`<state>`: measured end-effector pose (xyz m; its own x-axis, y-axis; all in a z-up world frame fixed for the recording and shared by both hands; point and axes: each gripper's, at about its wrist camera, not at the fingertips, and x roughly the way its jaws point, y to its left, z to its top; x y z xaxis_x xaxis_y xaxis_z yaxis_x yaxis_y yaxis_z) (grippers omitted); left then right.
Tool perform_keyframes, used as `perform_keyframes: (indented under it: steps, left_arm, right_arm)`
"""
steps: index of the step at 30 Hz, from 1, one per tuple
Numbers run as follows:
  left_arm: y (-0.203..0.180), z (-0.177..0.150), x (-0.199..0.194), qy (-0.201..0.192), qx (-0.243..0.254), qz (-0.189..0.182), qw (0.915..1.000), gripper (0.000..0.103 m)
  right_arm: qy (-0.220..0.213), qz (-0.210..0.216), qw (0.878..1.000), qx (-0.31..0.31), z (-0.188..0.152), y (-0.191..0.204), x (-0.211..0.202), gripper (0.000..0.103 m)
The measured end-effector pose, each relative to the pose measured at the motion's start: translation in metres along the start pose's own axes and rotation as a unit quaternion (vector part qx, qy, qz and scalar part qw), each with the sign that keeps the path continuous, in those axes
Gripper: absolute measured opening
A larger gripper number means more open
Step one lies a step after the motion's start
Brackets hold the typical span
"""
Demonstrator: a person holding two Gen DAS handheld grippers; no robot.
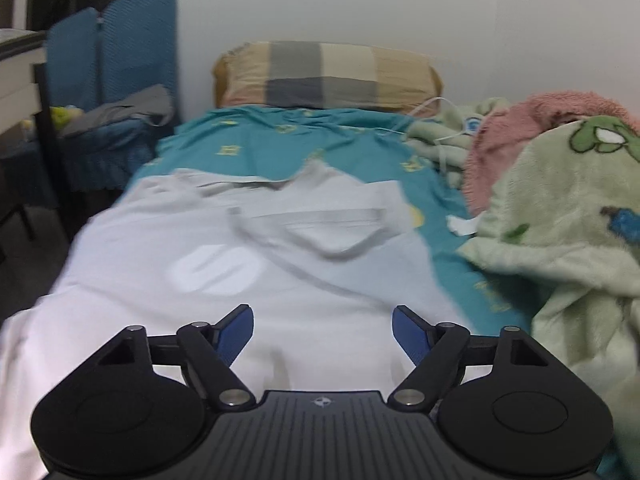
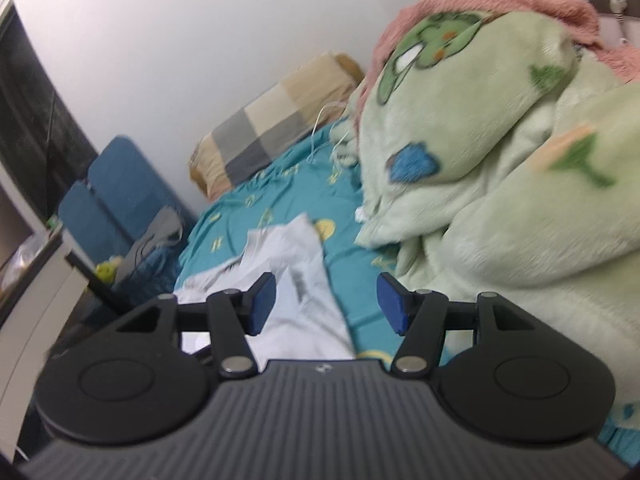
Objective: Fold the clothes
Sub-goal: 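Grasp the T-shirt collar fabric with the left gripper and lift it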
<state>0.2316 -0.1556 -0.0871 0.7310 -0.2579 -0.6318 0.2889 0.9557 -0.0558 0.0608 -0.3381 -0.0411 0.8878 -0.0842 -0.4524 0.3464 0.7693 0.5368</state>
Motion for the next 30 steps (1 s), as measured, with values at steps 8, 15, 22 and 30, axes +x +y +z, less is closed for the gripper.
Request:
perform_keyframes:
  steps: [8,15,22,30]
  left_arm:
    - [-0.051,0.025,0.115,0.038,-0.022,0.02,0.9988,0.033]
    - [0.005,0.022,0.101,0.036,-0.15,-0.034,0.9875,0.003]
    - [0.082,-0.004,0.055,0.076,-0.197,-0.026,0.977,0.003]
    - [0.139,-0.017,0.052,0.079,-0.265,-0.065,0.9589,0.029]
  right_arm:
    - [0.012,0.001,0.999,0.049,0.004,-0.024,0.015,0.06]
    - [0.023,0.013,0.998,0.059,0.001,-0.028,0.021,0.06]
    - [0.022,0.014,0.998,0.052,-0.001,-0.021,0.021,0.06]
    - [0.035,0.007,0.999,0.037,-0.009,-0.013,0.025,0.06]
